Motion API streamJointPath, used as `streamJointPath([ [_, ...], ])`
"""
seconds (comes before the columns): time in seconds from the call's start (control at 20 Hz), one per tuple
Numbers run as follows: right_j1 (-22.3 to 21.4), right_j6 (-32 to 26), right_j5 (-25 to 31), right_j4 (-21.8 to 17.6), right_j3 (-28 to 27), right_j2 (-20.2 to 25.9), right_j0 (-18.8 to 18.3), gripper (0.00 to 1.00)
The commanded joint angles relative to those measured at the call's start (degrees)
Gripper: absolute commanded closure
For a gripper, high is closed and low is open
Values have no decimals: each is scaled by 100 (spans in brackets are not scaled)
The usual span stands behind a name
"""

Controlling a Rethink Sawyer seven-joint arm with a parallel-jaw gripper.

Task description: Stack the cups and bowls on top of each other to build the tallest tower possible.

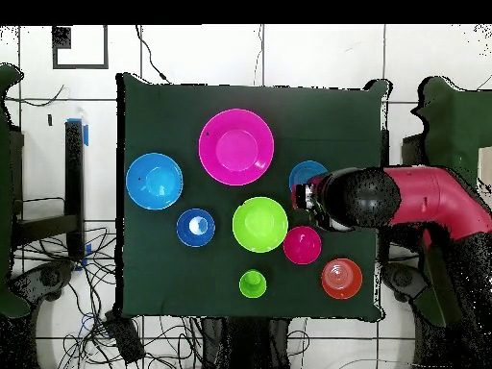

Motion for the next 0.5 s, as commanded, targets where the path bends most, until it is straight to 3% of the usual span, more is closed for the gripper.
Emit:
streamJointPath([
  [0.05,956,-1615,-465,-667,-266,107,371,0],
  [0.5,1392,-1608,-654,-832,-512,156,433,0],
])
